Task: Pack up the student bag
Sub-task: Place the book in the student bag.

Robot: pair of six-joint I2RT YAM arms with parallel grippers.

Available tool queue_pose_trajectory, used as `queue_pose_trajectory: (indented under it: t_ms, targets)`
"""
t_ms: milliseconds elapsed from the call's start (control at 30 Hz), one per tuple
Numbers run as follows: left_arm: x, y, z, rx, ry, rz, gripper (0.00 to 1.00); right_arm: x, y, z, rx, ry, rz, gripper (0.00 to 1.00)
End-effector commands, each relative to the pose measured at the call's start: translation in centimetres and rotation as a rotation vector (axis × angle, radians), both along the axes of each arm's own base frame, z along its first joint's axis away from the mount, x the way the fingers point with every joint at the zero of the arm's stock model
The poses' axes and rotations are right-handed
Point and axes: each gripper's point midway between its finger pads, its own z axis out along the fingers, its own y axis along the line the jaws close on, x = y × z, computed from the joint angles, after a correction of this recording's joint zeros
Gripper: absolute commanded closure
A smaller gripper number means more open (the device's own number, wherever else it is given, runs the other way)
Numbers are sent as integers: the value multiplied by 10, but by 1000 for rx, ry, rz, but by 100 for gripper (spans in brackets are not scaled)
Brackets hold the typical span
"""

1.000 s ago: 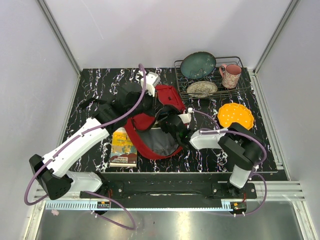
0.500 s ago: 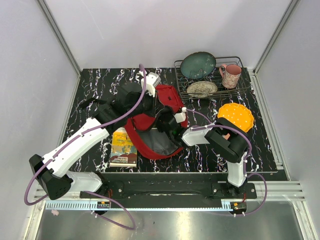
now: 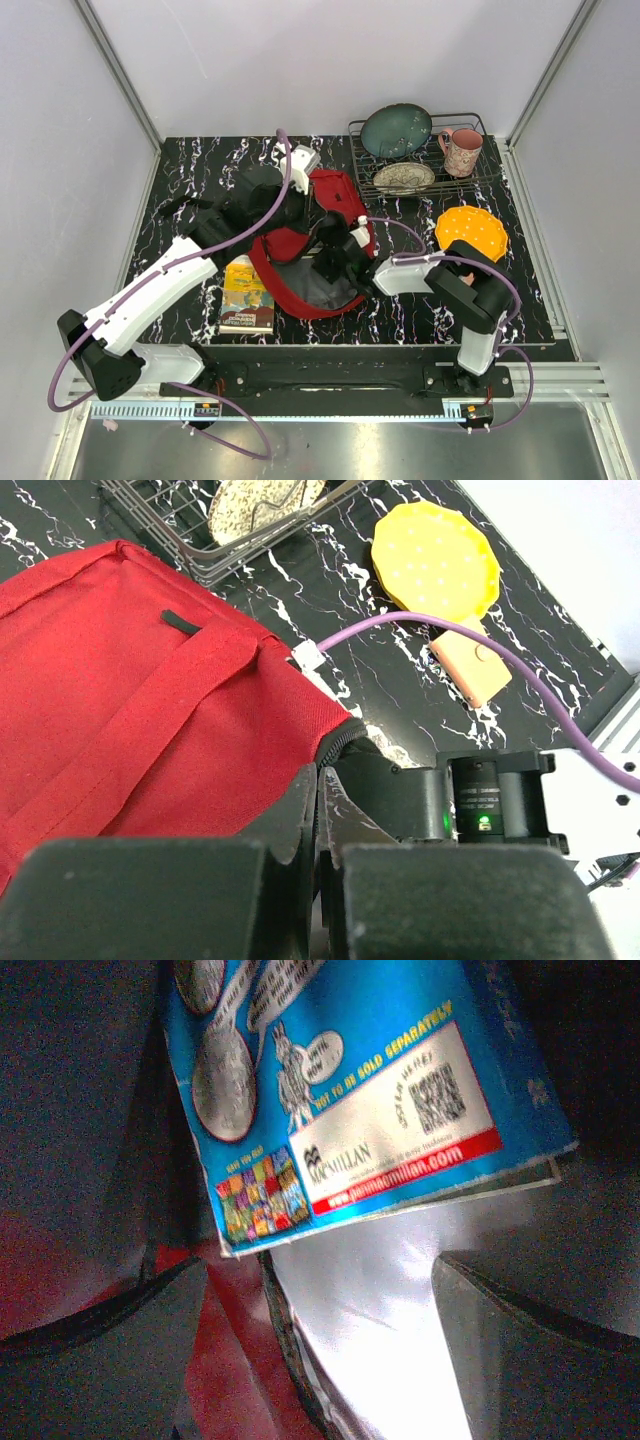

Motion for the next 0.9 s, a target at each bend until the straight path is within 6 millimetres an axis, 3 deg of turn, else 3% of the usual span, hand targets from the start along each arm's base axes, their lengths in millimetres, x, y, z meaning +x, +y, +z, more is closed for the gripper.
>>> queue_pose_trajectory:
  t_ms: [0,100,167,200,233,267,300,333,400,433,500,533,600,633,667,700,733,767,800,867]
  targets:
    - [5,2,31,-82,-87,20,100,-25,-4,8,-40,-14,132,0]
    - [6,4,30,-79,-85,26,100,-40,-8,18,-53,-41,202,0]
    - [7,6,27,-72,-84,35,100,-49,-12,37,-55,-98,240,0]
    - [7,7,26,-69,-83,40,100,-57,-18,34,-78,-104,268,0]
    - [7,9,24,-67,-81,43,100,-62,-23,52,-62,-141,269,0]
    - [9,10,22,-62,-79,51,100,-67,-26,58,-56,-165,281,1]
    - [9,11,19,-58,-74,55,100,-73,-34,53,-73,-174,291,1]
    - [10,12,16,-49,-70,60,95,-78,-38,71,-53,-210,293,1]
    - [11,14,7,-40,-53,70,85,-86,-56,64,-104,-191,277,1]
    - [11,15,5,-37,-49,73,73,-90,-64,80,-86,-221,261,1]
    - [10,17,1,-40,-44,82,73,-97,-84,74,-120,-207,218,1]
    - [10,19,0,-38,-43,85,73,-100,-93,94,-86,-242,189,2]
    - [9,24,-5,-26,-36,95,52,-100,-125,86,-135,-195,70,2]
    - [8,27,-5,-21,-36,105,46,-104,-140,104,-111,-228,27,2]
    - [10,33,-9,-8,-34,130,39,-102,-160,101,-158,-229,-41,2]
    - [8,40,-8,-4,-42,150,35,-102,-172,108,-155,-247,-79,2]
    - [11,48,-8,0,-46,197,31,-105,-185,129,-112,-294,-118,3]
    - [11,57,-19,16,-34,230,21,-103,-200,131,-140,-308,-168,3]
    - [8,66,-12,-1,-54,258,16,-105,-206,143,-139,-343,-174,3]
    - [12,91,-28,29,-44,359,8,-106,-206,170,-97,-430,-160,2]
